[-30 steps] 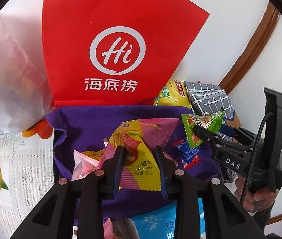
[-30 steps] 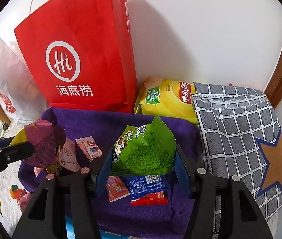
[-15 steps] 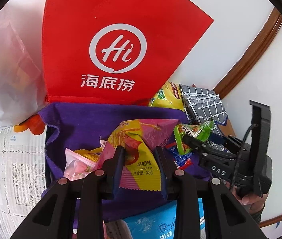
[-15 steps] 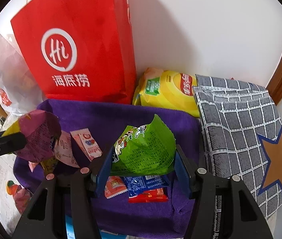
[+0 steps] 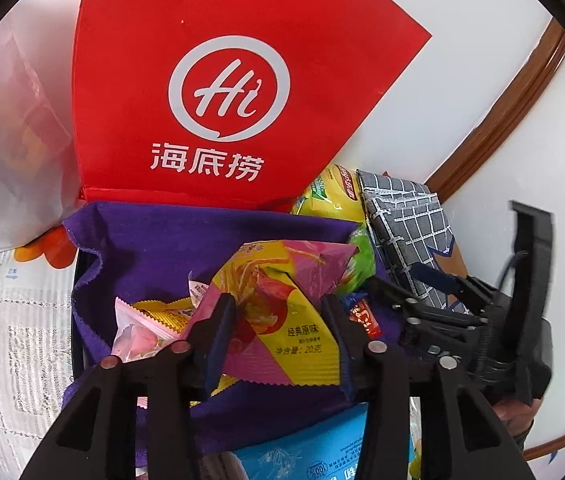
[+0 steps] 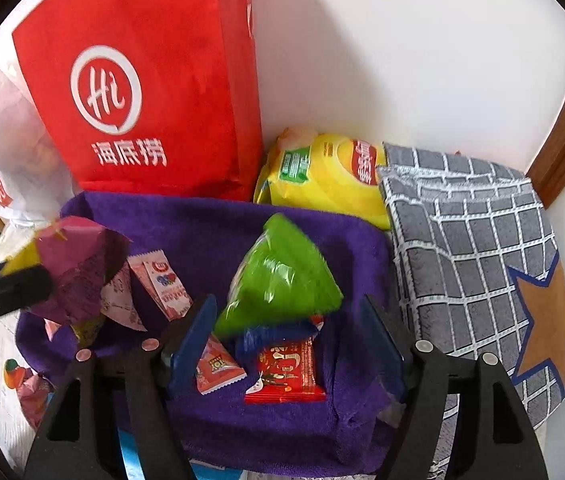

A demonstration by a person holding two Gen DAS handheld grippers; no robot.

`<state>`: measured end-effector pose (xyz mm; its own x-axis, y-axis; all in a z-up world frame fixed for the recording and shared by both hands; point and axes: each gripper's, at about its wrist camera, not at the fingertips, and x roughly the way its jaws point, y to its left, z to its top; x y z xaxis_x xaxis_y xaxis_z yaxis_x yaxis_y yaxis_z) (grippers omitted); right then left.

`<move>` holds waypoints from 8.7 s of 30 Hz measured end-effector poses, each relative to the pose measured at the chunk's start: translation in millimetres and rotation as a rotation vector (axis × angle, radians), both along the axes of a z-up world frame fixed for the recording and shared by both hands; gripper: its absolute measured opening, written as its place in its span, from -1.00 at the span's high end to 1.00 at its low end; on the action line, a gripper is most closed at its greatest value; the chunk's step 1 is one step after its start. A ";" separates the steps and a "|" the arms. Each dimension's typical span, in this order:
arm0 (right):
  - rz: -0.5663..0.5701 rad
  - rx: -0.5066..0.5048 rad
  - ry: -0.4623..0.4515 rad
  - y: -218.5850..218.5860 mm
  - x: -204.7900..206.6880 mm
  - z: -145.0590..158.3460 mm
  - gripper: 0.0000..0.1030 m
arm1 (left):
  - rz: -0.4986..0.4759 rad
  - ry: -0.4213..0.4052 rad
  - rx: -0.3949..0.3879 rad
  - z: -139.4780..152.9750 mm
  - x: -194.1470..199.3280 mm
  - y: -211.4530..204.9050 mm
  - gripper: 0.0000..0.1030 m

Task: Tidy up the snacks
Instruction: 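Open both tools to drop the bags onto the purple towel, then grasp the pink lychee candy bag with the right tool while the left tool approaches the pink packet, then lift the lychee bag with the right tool while the left tool grasps the pink packet, then carry both packets over the purple towel with both tools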

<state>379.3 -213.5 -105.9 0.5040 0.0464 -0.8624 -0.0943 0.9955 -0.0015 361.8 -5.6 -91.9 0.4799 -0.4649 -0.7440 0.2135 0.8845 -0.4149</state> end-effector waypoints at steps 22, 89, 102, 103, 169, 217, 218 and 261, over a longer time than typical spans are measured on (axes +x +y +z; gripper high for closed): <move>-0.063 0.056 -0.123 -8.4 -50.1 50.6 -0.43 | -0.032 -0.038 0.071 34.7 -20.5 -1.6 -0.34; 0.046 0.017 0.056 89.4 -223.9 -52.9 -0.12 | 0.154 0.074 0.112 -14.1 -170.9 77.7 -0.31; 0.004 0.011 0.023 27.1 -234.2 -54.2 -0.14 | 0.179 0.119 0.085 -30.0 -148.7 61.1 -0.31; 0.006 0.008 0.018 24.0 -234.5 -54.4 -0.15 | 0.178 0.123 0.077 -31.0 -146.6 60.8 -0.31; -0.080 0.003 0.025 -23.6 -272.5 -47.4 -0.19 | -0.042 0.216 0.212 -60.3 -215.8 -14.0 -0.19; -0.018 0.027 -0.179 0.2 -128.4 70.7 -0.13 | 0.061 -0.042 0.178 60.4 -122.1 21.4 0.17; -0.021 0.023 -0.180 0.1 -123.2 70.7 -0.13 | 0.064 -0.044 0.181 61.2 -117.6 21.7 0.17; 0.004 0.029 0.010 -10.8 -1.3 -6.9 -0.14 | 0.025 0.128 0.143 -22.5 8.9 -14.2 0.16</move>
<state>378.0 -224.3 -112.9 0.4950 0.0733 -0.8658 -0.0979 0.9948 0.0283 370.7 -19.8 -114.5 0.3873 -0.3391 -0.8573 0.1439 0.9407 -0.3071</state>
